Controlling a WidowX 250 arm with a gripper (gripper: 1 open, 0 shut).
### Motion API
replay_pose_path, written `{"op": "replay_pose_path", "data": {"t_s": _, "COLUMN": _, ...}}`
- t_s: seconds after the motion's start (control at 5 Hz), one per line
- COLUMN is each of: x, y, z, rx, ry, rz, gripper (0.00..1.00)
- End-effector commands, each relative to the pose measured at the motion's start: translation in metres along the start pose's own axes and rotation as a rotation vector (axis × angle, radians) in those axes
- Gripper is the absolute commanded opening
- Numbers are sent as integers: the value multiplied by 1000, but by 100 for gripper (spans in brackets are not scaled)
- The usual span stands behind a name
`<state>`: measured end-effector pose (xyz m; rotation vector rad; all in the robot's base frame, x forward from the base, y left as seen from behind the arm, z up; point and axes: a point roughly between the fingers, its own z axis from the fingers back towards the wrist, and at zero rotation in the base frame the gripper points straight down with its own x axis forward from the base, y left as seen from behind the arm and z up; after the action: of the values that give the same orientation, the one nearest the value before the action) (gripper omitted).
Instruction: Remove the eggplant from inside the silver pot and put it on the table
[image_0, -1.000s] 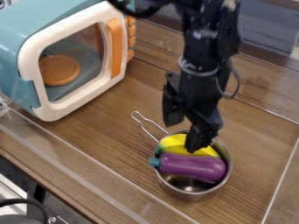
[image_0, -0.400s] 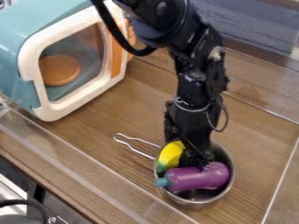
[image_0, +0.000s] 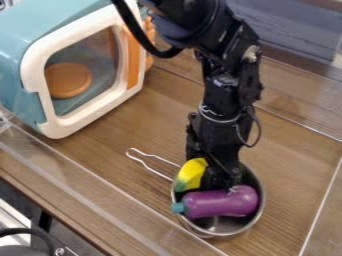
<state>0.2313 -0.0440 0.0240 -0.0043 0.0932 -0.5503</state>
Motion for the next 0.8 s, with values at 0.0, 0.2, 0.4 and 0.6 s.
{"op": "replay_pose_path", "data": {"t_s": 0.0, "x": 1, "y": 12, "z": 20, "rx": 23, "ry": -59, "rz": 32, "gripper": 0}}
{"op": "replay_pose_path", "data": {"t_s": 0.2, "x": -1, "y": 27, "z": 30, "rx": 16, "ry": -55, "rz": 127, "gripper": 0}}
{"op": "replay_pose_path", "data": {"t_s": 0.4, "x": 3, "y": 43, "z": 42, "rx": 10, "ry": -64, "rz": 227, "gripper": 0}}
{"op": "replay_pose_path", "data": {"t_s": 0.6, "x": 10, "y": 44, "z": 31, "rx": 4, "ry": -68, "rz": 186, "gripper": 0}}
